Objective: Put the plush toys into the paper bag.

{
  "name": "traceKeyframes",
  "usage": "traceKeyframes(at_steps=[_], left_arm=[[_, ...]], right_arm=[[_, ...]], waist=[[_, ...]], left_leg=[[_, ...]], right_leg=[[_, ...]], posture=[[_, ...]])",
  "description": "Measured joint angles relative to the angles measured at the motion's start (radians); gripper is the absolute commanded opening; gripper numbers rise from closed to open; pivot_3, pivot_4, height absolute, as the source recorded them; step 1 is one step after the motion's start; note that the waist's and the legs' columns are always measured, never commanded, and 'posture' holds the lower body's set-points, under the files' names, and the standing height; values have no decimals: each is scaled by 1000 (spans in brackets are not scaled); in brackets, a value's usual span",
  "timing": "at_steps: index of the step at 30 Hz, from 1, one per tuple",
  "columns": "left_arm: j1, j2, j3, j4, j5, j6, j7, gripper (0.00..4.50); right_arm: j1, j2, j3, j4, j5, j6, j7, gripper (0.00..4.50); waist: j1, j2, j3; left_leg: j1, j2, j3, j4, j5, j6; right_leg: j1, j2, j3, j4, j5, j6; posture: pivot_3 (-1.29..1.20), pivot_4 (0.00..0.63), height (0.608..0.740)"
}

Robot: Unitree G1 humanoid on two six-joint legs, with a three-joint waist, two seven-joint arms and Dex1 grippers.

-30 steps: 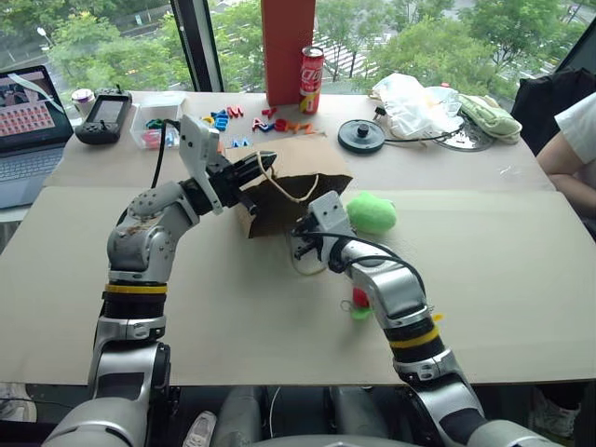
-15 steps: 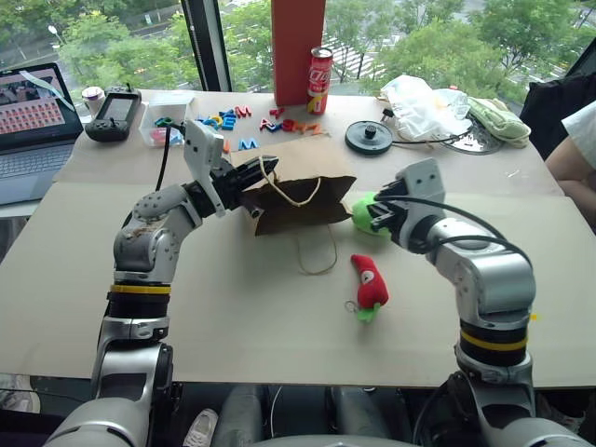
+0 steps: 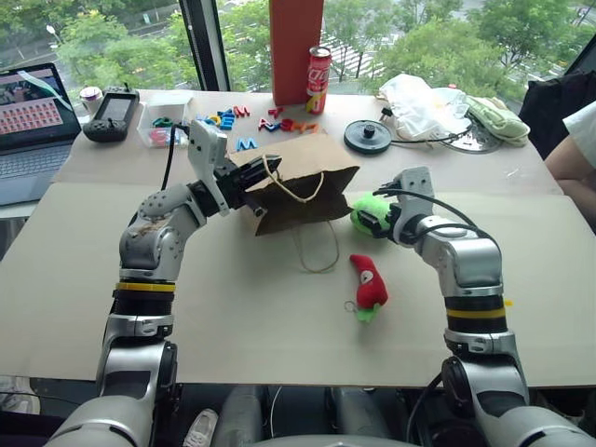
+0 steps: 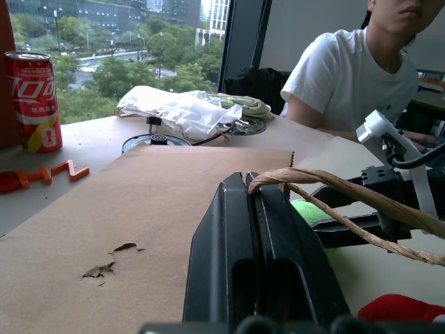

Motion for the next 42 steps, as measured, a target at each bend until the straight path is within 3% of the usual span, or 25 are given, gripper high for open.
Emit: traceKeyframes(at_steps=[4,5,13,20,26,34,42], left_arm=[[-8,0,0,5,0,0,0,78],[-9,0,1,5,0,0,0,78],[-9,2,2,5,0,0,2,78],[-9,4,2,1,-1,0,2,78],[-9,10,4,-4,-1,0,2,78],[-8,11,9,-4,-1,0,3,78],[-5,-9,16,-18,-26,22,17,78]], right_arm=[[7,5,18,5,-6,-23,-15,4443],[11,5,20,6,-6,-31,-15,3934],[42,-12,70,-14,-36,-80,-9,1349],[56,-10,74,-27,-38,-95,-10,1349],[58,-10,57,-28,-34,-109,7,12],[91,-28,5,-123,-15,-83,7,12],[89,-163,-76,-459,124,95,104,12]], waist=[[-1,0,0],[-1,0,0],[-1,0,0],[-1,0,0],[-1,0,0],[2,0,0],[2,1,0]], left_leg=[[1,0,0,0,0,0],[1,0,0,0,0,0],[1,0,0,0,0,0],[1,0,0,0,0,0],[1,0,0,0,0,0],[0,0,0,0,0,0],[0,0,-1,0,0,0]], right_leg=[[0,0,0,0,0,0],[1,0,0,0,0,0],[1,0,0,0,0,0],[1,0,0,0,0,0],[1,0,0,0,0,0],[0,0,0,0,0,0],[0,0,0,-1,0,0]], posture=[[0,150,739],[0,150,739],[0,150,739],[0,150,739],[0,150,739],[0,150,739],[0,150,739]])
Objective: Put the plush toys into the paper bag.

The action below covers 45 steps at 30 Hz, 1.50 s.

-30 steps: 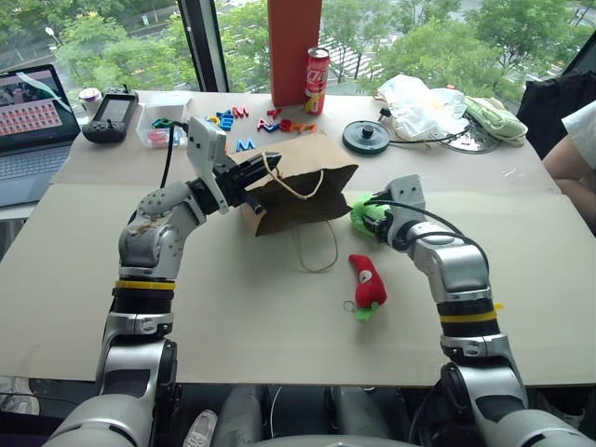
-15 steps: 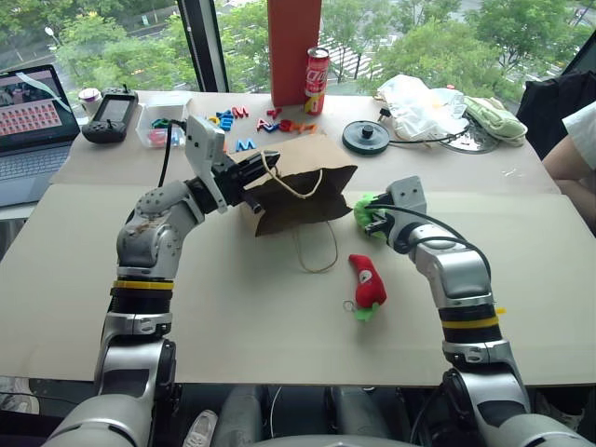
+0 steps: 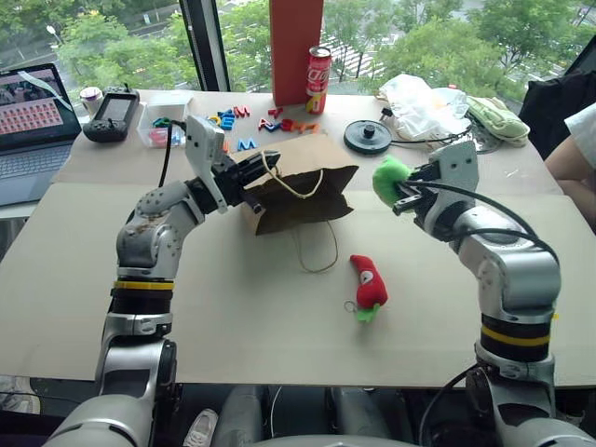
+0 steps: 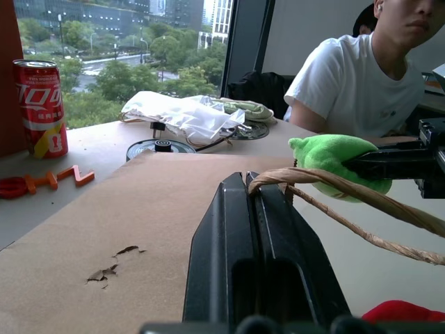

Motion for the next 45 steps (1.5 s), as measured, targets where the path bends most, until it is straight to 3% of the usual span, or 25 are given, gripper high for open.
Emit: traceKeyframes(at_steps=[6,9,17,27,32,34,36,42,44,45], left_arm=[[2,-5,2,-9,-13,7,12,78],[1,-7,1,-9,-15,17,14,78],[-15,-9,2,-9,-19,25,9,78],[-15,-23,-14,-25,-23,40,-1,78],[-13,-23,-24,-40,-23,42,-9,78],[-5,-21,-26,-51,-23,43,-14,78],[-1,-21,-30,-56,-23,43,-16,78],[6,-13,-31,-76,-23,58,-19,78],[7,-10,-31,-76,-23,61,-22,78],[9,-10,-31,-76,-23,61,-23,78]], right_arm=[[43,-126,64,-140,90,90,120,12],[43,-117,151,-198,132,117,147,12],[-81,12,331,-68,83,108,45,12],[-269,224,341,278,-34,1,-113,12],[-306,332,273,436,-72,-77,-230,12],[-310,367,227,492,-82,-129,-274,926],[-310,382,200,524,-83,-157,-298,1389],[-310,407,162,539,-83,-202,-327,3651],[-310,406,162,538,-82,-202,-317,4150],[-310,405,163,535,-81,-198,-310,4150]], waist=[[-4,0,0],[-7,0,0],[-1,0,0],[-1,0,0],[-1,0,0],[-2,0,0],[-2,0,0],[-7,0,0],[-9,0,0],[-9,1,0]], left_leg=[[0,0,0,0,0,0],[0,1,-1,0,0,0],[0,0,-1,2,0,0],[-1,0,0,0,0,0],[-1,0,0,0,0,0],[-1,0,0,0,0,0],[-1,0,0,0,0,0],[-1,0,0,-1,0,0],[-1,0,0,-1,0,0],[-1,0,0,-1,0,0]], right_leg=[[0,1,0,0,0,0],[0,2,1,0,0,0],[0,1,0,0,0,0],[-1,1,0,5,0,0],[-1,0,0,5,0,0],[-1,0,0,5,0,0],[-1,0,0,5,0,0],[-1,0,0,6,0,0],[-1,1,0,6,0,0],[-1,1,0,6,0,0]], posture=[[0,150,739],[0,150,739],[0,150,739],[0,150,739],[0,150,739],[0,150,739],[0,150,739],[0,150,739],[0,150,739],[0,150,739]])
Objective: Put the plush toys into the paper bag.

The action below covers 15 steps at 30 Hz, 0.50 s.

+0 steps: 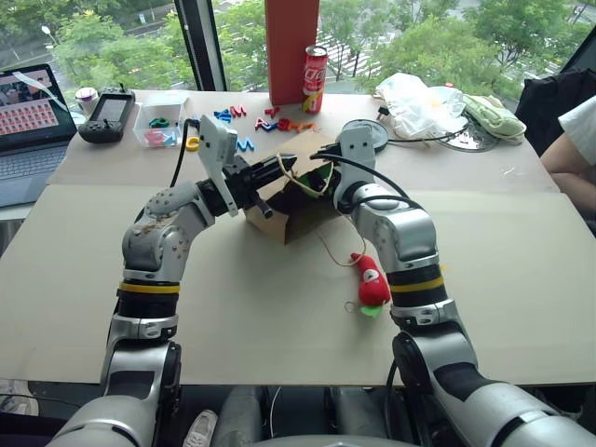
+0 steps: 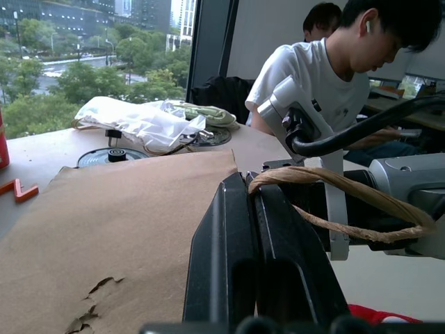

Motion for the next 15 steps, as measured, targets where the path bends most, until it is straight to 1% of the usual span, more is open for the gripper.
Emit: traceKeyframes(at_steps=[7,10,11,15], left_arm=[[6,1,1,1,6,-2,7,78],[9,1,1,2,8,-4,7,78],[9,0,1,2,8,-4,7,78],[11,0,1,5,8,-10,6,78]], right_arm=[[18,-59,8,-172,20,120,64,4150],[55,-98,7,-297,62,226,106,4150],[68,-115,6,-338,77,258,117,4150],[149,-245,-12,-543,145,414,192,4150]], waist=[[2,0,0],[4,0,0],[6,0,0],[9,0,0]], left_leg=[[0,1,0,0,0,0],[0,0,0,0,0,0],[-1,0,0,0,0,0],[-1,0,0,0,0,0]], right_leg=[[0,0,0,0,0,0],[0,-1,0,0,0,0],[0,-1,0,-1,0,0],[1,-1,0,-2,0,0]], posture=[[0,150,739],[0,150,739],[0,150,739],[0,150,739]])
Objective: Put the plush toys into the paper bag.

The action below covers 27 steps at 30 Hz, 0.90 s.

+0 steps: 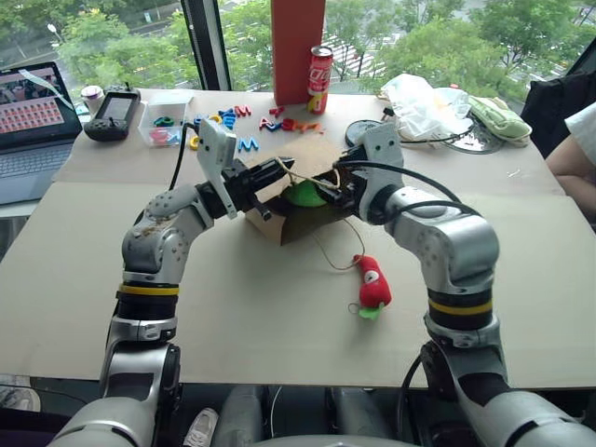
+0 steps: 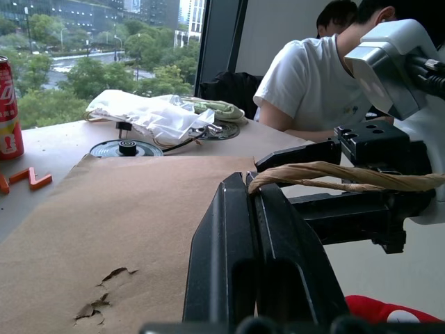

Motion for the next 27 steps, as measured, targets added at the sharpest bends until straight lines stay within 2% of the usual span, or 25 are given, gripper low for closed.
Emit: traceKeyframes(at_steps=[2,4,7,10,15,22,23,24,27], left_arm=[[3,1,1,6,0,-13,-1,78],[5,1,3,15,0,-15,-2,78],[8,-8,1,30,1,-19,-2,78],[10,-16,-3,44,2,-24,-2,78],[10,-22,-6,50,2,-27,-5,78],[4,-25,-10,67,2,-28,-8,78],[-2,-25,-11,69,2,-28,-9,78],[-8,-25,-11,70,2,-28,-9,78],[-18,-24,-10,70,2,-28,-10,78]], right_arm=[[69,-71,-36,-109,35,97,29,4150],[126,-96,-75,-197,51,193,33,4150],[261,-98,-132,-388,75,325,24,4150],[421,-81,-133,-499,102,356,-8,4150],[561,-59,-103,-547,99,357,-106,4150],[574,17,-40,-505,70,357,-210,4150],[572,24,-29,-495,67,357,-217,3648],[569,37,-21,-489,61,357,-220,3476],[557,57,-12,-488,60,357,-221,2344]], waist=[[2,0,0],[1,0,0],[-1,0,0],[-4,0,0],[-5,0,0],[-3,0,0],[-2,0,0],[-2,0,0],[-1,0,0]], left_leg=[[0,0,0,0,0,0],[0,0,0,0,0,0],[1,0,-1,0,0,0],[1,0,-1,0,0,0],[3,-1,-1,1,0,0],[2,-2,-1,1,0,0],[2,-2,-1,1,0,0],[2,-2,-1,1,0,0],[2,-2,-1,1,0,0]], right_leg=[[0,0,0,-3,0,0],[0,0,0,-4,0,0],[0,1,0,-4,0,0],[0,1,1,-4,0,0],[2,1,1,-4,0,0],[1,1,1,-4,-1,0],[1,1,1,-4,-1,0],[1,1,1,-4,-1,1],[2,1,1,-4,-1,1]], posture=[[0,150,739],[0,150,739],[0,150,739],[0,150,739],[0,150,739],[0,150,739],[0,150,739],[0,150,739],[0,150,739]])
